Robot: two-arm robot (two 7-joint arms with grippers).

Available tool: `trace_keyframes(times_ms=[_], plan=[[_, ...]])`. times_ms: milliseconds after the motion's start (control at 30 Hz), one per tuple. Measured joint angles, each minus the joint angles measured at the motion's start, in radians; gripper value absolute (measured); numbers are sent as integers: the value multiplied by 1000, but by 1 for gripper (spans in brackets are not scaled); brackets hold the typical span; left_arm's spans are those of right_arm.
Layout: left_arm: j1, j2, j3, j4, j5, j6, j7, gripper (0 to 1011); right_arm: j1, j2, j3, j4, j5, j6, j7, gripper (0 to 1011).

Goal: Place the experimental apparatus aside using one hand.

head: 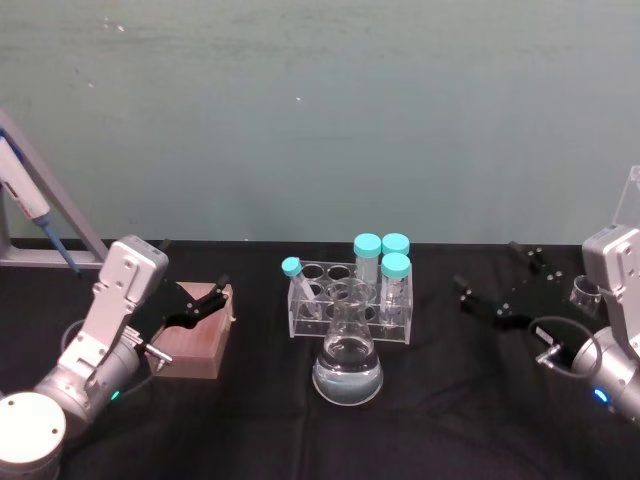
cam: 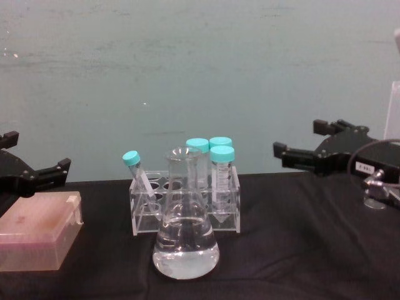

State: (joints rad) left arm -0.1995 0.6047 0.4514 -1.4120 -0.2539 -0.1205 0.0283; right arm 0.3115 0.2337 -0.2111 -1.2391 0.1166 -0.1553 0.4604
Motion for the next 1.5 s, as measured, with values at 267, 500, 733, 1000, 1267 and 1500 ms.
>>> trace_keyframes(times_ms=[267,500,733,1000,1267,1500], plan=[[0,0,0,0,0,0,0,1000,-13,31,-45,-22,47,-12,86,1003],[0,0,0,0,0,0,0,1000,-5,50,-84,-16,69,-19,138,1003],[0,0,0,0,0,0,0,1000,20,59,-117,13,102,-14,190,1003],[0,0,0,0,0,0,0,1000,51,63,-153,49,129,-25,238,1003],[0,0,0,0,0,0,0,1000,84,63,-180,88,171,-30,285,1003],[0,0,0,0,0,0,0,1000,114,60,-200,128,202,-42,322,1003]])
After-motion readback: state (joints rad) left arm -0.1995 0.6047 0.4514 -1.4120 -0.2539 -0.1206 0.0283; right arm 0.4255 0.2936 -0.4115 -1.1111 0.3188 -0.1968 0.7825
